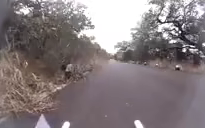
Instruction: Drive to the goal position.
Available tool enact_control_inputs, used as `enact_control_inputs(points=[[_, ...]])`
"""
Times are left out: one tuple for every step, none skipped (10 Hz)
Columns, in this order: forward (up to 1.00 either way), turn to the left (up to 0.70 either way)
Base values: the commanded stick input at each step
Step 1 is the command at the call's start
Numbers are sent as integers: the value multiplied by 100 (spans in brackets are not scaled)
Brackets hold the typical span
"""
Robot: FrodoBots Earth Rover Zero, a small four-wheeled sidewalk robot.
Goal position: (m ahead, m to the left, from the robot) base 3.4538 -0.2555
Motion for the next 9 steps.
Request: enact_control_inputs(points=[[70, 0], [70, 0], [70, 0], [70, 0], [70, 0], [70, 0], [70, 0], [70, 0], [70, -4]])
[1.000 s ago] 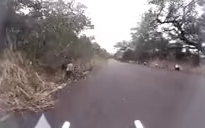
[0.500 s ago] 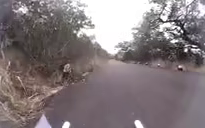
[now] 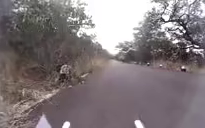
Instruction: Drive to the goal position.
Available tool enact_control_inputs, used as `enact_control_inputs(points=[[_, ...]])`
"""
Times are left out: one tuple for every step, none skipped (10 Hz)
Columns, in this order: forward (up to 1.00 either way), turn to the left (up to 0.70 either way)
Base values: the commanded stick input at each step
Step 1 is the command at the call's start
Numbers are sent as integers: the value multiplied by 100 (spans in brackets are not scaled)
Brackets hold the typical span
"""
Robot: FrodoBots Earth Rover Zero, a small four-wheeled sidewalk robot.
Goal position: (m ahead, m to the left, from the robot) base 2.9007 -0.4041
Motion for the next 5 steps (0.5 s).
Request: enact_control_inputs(points=[[70, -11], [70, -18], [70, -24], [70, -31], [70, -35]])
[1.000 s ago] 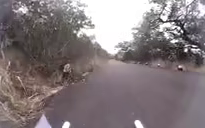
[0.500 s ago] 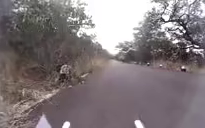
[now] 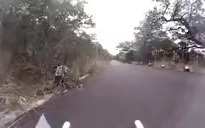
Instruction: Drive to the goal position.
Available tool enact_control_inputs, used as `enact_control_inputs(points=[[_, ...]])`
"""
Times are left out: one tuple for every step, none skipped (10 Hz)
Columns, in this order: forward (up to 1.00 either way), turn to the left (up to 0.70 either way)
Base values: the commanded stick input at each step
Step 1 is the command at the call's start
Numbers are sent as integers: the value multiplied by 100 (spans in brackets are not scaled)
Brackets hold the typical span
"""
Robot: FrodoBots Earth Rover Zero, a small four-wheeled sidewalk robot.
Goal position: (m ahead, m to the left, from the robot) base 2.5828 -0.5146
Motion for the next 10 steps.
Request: enact_control_inputs(points=[[70, -35], [70, -35], [70, -11], [70, -5], [70, 0], [70, 0], [70, 0], [70, 0], [70, 0], [70, 0]])
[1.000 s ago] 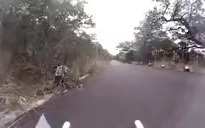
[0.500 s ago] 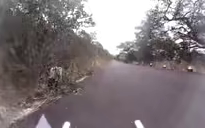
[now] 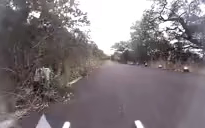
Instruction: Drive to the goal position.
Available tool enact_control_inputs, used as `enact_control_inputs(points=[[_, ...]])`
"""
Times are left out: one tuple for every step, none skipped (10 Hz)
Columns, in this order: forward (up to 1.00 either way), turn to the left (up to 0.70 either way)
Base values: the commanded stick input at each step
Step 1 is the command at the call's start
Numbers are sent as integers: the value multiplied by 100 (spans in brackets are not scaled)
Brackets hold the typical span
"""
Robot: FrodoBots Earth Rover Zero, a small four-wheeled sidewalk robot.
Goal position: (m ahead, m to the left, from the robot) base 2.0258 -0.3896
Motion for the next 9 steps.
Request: enact_control_inputs(points=[[70, 0], [70, 0], [70, 0], [70, 0], [70, 0], [70, 0], [70, 0], [70, 0], [70, 0]])
